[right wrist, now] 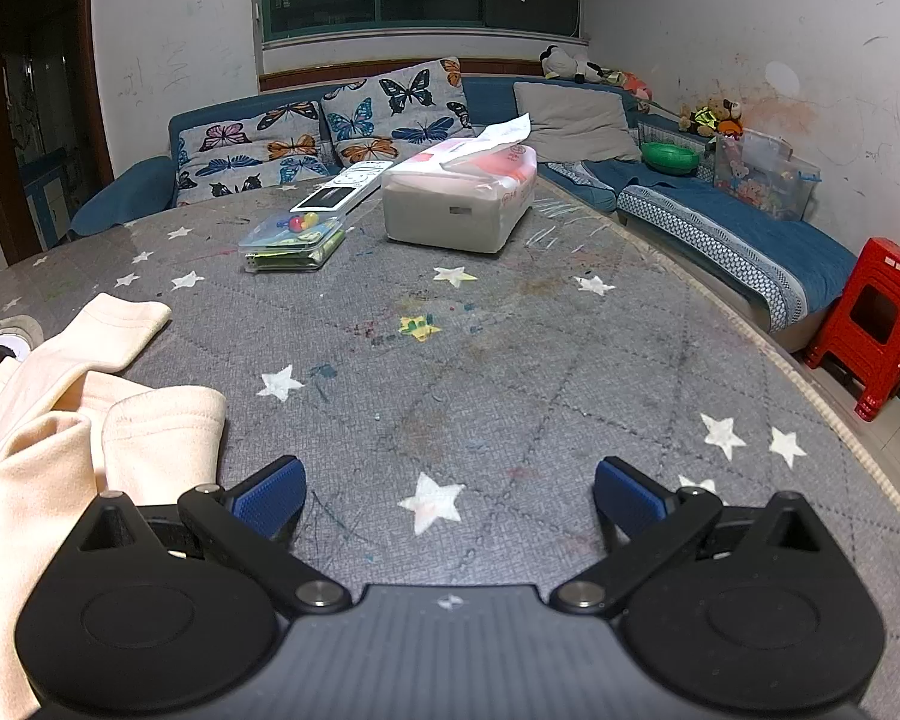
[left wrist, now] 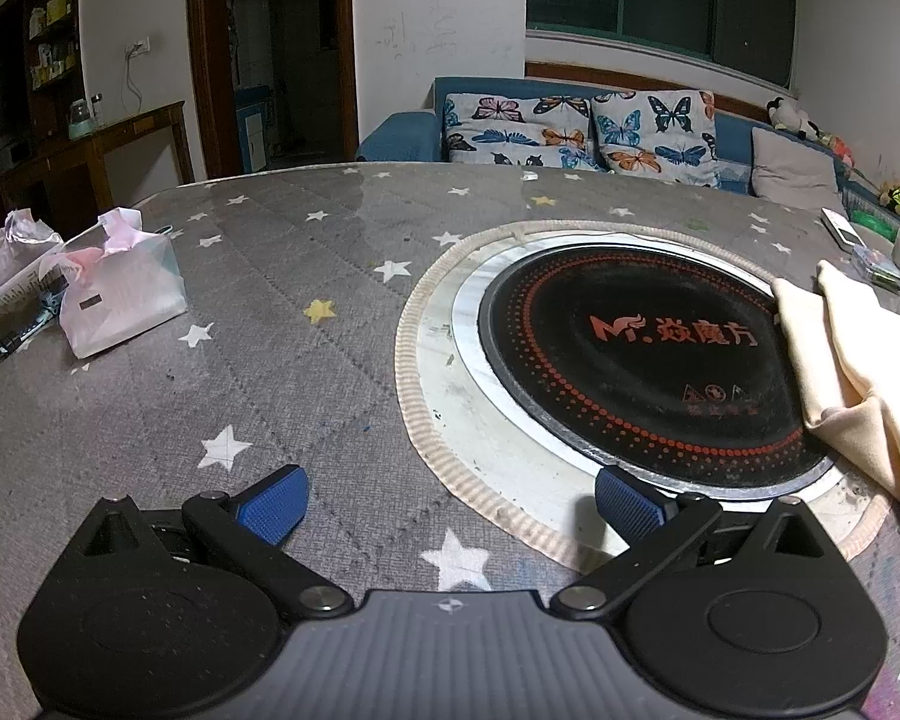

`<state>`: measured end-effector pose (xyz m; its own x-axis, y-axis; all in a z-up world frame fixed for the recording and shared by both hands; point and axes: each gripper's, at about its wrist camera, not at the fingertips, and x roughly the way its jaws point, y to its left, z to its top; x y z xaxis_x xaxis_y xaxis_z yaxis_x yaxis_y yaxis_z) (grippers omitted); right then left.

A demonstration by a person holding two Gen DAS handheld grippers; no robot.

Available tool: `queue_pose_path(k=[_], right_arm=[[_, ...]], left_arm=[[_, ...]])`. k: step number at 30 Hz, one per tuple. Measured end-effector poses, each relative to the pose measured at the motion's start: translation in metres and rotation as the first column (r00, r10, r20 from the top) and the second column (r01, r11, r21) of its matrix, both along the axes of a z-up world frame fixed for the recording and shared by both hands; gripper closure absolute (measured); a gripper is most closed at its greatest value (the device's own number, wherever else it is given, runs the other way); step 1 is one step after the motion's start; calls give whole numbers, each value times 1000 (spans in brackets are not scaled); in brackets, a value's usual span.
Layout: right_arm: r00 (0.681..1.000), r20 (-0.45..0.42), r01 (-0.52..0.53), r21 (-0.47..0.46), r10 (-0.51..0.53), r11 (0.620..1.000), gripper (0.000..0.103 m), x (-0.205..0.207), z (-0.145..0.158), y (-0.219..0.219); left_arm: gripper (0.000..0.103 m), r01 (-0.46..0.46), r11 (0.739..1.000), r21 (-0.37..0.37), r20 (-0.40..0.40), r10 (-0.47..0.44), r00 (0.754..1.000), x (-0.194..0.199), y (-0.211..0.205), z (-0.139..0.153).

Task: Fold clothes
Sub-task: 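Move both grippers over the crumpled cream sweatshirt on the table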

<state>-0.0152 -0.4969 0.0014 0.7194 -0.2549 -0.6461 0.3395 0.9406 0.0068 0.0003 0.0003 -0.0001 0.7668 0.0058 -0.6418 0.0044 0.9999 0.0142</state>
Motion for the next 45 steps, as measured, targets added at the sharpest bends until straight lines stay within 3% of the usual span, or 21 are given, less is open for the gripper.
queue_pose_path(k=[10,22,35,45], right_arm=[[1000,-9,-2,10,2,1000,0,0,5,-1],[991,130,-39,-2,38,999,0,-55,50,5],[972,85,-225,42,221,973,0,-97,56,45],[958,53,-284,42,282,958,0,-110,49,70]], left_arm=[[0,-9,1000,2,-23,9,1000,1,-1,1],[0,34,997,-69,-40,-37,999,-18,-28,19],[0,175,979,-102,-30,-179,983,-45,-84,45],[0,241,965,-98,-33,-246,969,-53,-115,51]])
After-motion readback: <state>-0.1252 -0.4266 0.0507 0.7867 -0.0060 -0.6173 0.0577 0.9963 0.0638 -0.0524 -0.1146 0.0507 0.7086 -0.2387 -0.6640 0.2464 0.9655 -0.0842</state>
